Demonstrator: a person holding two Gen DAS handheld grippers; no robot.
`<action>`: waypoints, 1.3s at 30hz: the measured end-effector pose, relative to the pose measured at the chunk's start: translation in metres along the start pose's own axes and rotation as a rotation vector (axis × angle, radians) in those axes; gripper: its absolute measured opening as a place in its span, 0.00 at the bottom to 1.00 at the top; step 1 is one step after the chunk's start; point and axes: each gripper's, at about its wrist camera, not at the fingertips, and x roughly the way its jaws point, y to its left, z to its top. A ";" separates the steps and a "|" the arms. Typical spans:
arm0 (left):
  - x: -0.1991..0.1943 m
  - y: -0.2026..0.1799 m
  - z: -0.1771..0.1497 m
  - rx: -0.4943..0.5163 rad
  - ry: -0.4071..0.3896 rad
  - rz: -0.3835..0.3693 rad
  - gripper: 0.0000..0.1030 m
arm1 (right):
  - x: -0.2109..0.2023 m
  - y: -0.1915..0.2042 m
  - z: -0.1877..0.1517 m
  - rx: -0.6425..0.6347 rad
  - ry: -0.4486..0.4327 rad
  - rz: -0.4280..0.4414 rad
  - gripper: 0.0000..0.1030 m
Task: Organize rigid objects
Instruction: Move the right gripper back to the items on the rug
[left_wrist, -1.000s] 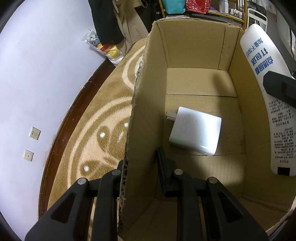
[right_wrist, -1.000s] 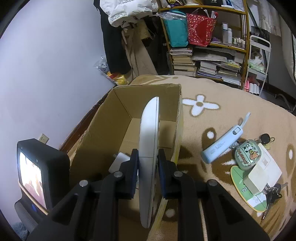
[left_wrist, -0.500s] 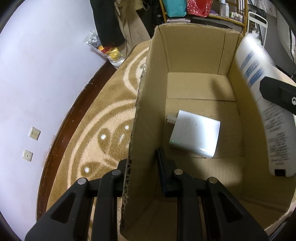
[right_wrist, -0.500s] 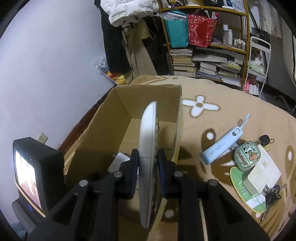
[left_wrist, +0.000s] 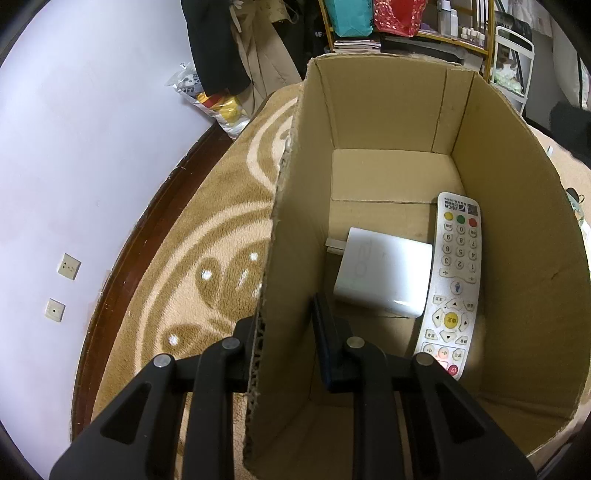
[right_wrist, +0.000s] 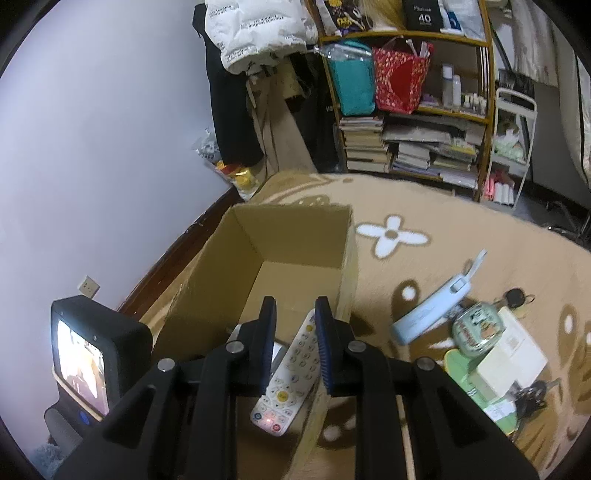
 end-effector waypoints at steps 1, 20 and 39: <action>0.000 0.000 0.000 0.001 -0.001 0.000 0.20 | -0.002 -0.001 0.002 -0.003 -0.001 -0.003 0.32; 0.002 -0.001 -0.001 0.010 0.000 0.007 0.20 | -0.008 -0.106 0.006 0.200 -0.012 -0.188 0.97; 0.006 -0.001 -0.001 0.013 0.007 0.009 0.20 | 0.050 -0.172 -0.023 0.283 0.154 -0.278 0.97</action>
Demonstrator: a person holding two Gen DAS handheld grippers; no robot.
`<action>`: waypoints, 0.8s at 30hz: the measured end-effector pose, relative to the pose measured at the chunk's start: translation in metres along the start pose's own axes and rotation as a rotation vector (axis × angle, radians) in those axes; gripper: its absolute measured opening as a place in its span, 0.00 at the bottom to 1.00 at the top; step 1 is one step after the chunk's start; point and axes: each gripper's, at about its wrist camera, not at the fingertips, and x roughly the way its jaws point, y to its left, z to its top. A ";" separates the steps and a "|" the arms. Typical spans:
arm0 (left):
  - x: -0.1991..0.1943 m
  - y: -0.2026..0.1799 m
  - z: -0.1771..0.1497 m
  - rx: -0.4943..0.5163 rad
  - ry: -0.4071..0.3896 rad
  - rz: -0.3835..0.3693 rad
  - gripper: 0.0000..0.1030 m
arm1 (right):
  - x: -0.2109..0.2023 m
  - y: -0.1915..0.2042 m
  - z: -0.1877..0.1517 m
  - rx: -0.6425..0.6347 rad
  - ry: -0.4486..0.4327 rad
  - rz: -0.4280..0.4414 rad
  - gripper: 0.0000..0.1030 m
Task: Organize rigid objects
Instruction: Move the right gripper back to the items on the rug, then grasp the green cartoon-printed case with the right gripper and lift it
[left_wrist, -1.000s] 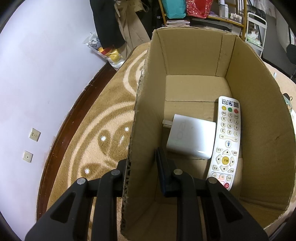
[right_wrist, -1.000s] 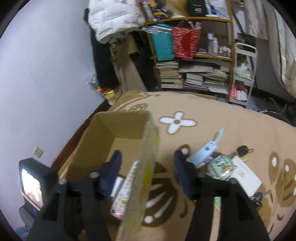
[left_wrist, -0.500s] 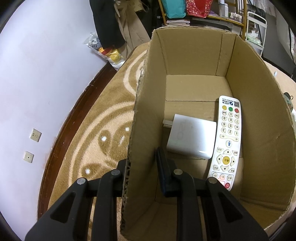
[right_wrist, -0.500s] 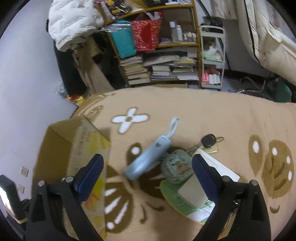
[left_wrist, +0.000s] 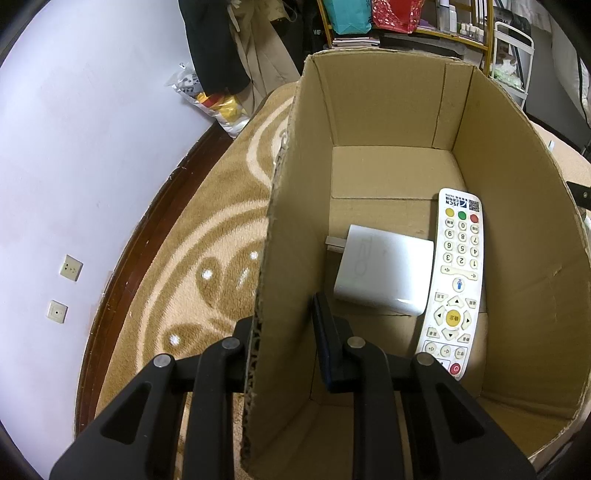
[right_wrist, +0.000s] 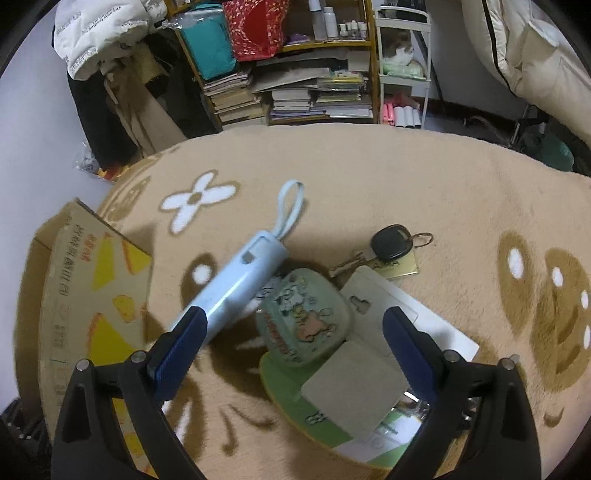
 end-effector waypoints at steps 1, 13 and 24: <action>0.001 0.000 0.000 0.000 0.001 0.000 0.20 | 0.003 -0.001 -0.001 -0.005 0.003 -0.001 0.97; 0.001 0.001 -0.001 -0.001 0.001 0.000 0.20 | 0.017 0.011 -0.005 -0.106 -0.007 -0.028 0.76; 0.000 0.002 -0.001 -0.001 0.003 -0.006 0.20 | 0.015 0.015 -0.009 -0.158 -0.020 -0.086 0.66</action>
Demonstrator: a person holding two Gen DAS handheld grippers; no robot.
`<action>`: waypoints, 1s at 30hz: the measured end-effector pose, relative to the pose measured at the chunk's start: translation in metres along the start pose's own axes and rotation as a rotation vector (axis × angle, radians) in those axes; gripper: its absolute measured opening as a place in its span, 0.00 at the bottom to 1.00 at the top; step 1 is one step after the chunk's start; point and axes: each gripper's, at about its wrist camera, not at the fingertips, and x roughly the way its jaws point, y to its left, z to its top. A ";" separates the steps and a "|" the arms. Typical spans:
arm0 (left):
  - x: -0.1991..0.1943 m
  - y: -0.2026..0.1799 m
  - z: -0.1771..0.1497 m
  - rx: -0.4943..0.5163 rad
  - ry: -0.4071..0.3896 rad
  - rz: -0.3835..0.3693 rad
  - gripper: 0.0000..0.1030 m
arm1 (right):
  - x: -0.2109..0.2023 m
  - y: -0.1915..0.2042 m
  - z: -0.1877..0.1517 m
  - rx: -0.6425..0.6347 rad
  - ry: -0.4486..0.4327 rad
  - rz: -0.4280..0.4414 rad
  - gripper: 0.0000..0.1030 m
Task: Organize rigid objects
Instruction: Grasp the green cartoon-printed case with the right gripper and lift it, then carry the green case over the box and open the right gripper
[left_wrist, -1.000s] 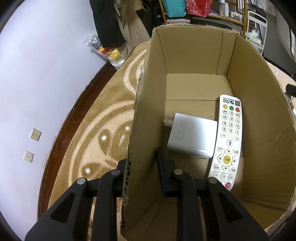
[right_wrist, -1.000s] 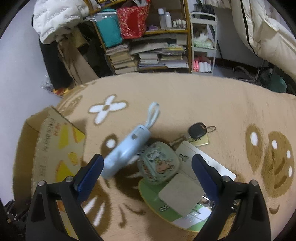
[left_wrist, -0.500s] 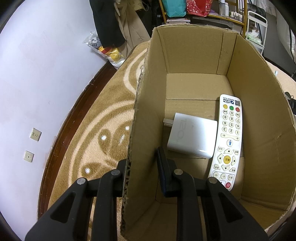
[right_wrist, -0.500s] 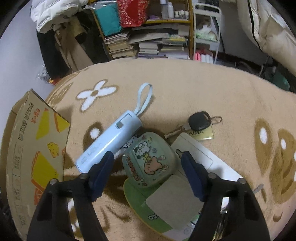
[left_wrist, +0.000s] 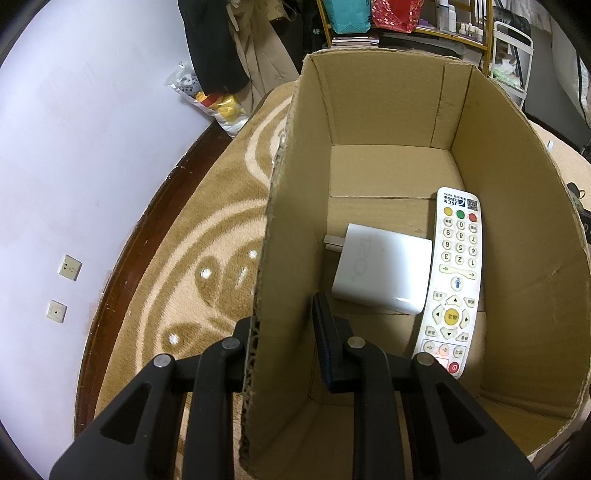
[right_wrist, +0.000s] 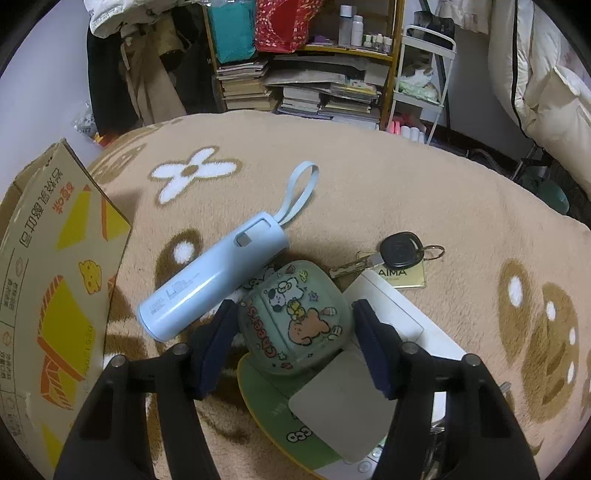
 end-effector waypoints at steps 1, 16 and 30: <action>0.000 0.000 0.000 0.000 0.000 0.001 0.20 | 0.000 -0.001 -0.001 -0.001 -0.003 0.000 0.66; 0.000 0.000 0.000 -0.002 0.003 0.002 0.20 | -0.046 -0.002 0.015 0.053 -0.134 0.076 0.65; 0.000 0.000 0.001 -0.001 0.004 0.004 0.21 | -0.118 0.074 0.028 -0.080 -0.292 0.263 0.65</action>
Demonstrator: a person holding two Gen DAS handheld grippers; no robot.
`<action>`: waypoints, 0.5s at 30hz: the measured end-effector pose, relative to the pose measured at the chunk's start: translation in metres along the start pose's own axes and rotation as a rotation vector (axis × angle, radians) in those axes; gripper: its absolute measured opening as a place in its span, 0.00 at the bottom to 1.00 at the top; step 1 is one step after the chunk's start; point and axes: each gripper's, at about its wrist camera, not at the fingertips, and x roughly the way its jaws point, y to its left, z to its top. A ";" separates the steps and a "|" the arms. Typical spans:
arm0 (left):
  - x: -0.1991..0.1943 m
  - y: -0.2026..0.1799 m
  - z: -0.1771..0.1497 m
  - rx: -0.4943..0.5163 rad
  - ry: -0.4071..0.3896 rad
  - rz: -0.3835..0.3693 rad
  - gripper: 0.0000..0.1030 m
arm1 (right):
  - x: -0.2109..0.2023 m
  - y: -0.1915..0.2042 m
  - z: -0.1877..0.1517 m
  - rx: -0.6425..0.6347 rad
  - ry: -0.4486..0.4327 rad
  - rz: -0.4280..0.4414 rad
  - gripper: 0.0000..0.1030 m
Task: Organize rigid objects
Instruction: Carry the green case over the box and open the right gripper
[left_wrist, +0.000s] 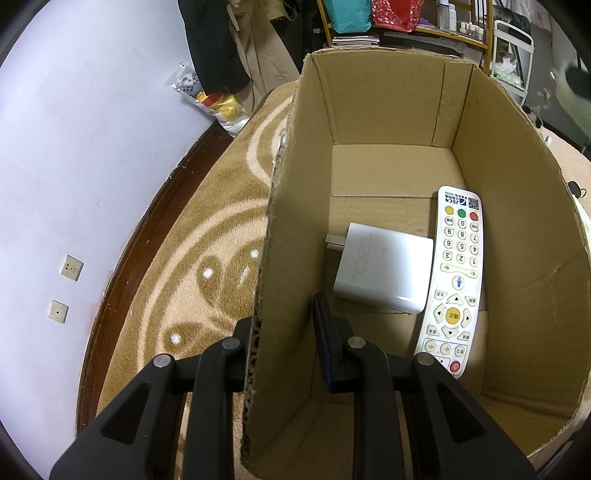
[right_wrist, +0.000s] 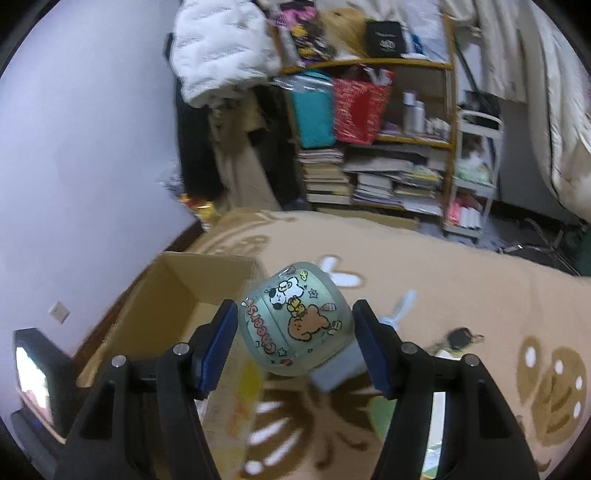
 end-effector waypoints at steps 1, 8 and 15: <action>0.000 0.000 0.000 0.000 -0.001 0.000 0.21 | -0.001 0.008 0.001 -0.011 -0.006 0.015 0.65; -0.001 0.000 0.000 0.000 0.000 0.000 0.21 | -0.014 0.046 0.002 -0.073 -0.030 0.088 0.65; -0.001 0.000 0.001 -0.001 0.003 -0.002 0.21 | -0.028 0.063 0.004 -0.096 -0.061 0.150 0.65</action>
